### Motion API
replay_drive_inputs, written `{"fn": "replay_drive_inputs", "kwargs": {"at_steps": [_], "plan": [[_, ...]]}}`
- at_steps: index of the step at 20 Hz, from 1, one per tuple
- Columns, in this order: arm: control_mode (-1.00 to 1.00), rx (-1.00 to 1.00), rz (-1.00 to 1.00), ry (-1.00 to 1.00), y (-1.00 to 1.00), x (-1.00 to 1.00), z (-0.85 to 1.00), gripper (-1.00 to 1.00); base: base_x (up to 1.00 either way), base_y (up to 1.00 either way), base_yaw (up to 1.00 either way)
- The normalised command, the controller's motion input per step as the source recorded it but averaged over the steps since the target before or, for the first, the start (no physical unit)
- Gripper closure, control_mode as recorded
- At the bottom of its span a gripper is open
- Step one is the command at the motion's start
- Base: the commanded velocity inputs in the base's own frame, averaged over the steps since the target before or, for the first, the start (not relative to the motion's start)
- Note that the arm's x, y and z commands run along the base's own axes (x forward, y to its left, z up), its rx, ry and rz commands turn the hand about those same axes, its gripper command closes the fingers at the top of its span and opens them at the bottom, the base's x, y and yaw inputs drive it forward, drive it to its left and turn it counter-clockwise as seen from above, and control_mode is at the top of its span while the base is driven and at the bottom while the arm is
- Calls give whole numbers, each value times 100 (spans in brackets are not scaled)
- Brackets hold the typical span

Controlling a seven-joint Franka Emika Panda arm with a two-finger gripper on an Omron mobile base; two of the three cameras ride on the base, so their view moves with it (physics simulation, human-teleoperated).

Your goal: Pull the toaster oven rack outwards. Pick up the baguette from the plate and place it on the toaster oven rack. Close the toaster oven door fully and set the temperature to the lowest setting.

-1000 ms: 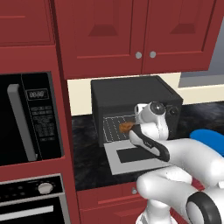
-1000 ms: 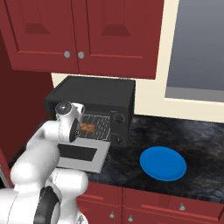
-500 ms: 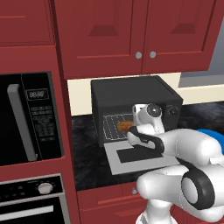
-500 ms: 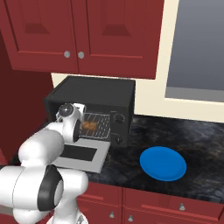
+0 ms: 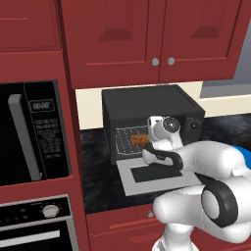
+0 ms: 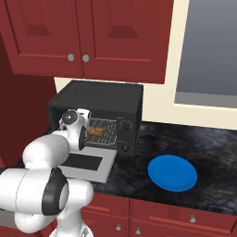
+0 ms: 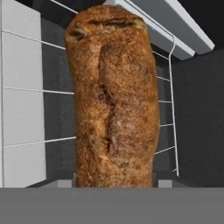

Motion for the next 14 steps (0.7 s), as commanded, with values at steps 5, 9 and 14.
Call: {"fn": "replay_drive_inputs", "kwargs": {"at_steps": [5,9,14], "plan": [[-100,0,0,-3,11,0,28,-100,0,0,0],[-100,0,0,-5,6,-8,45,-100,0,0,0],[-100,0,0,-12,0,-61,82,-100,0,0,0]]}}
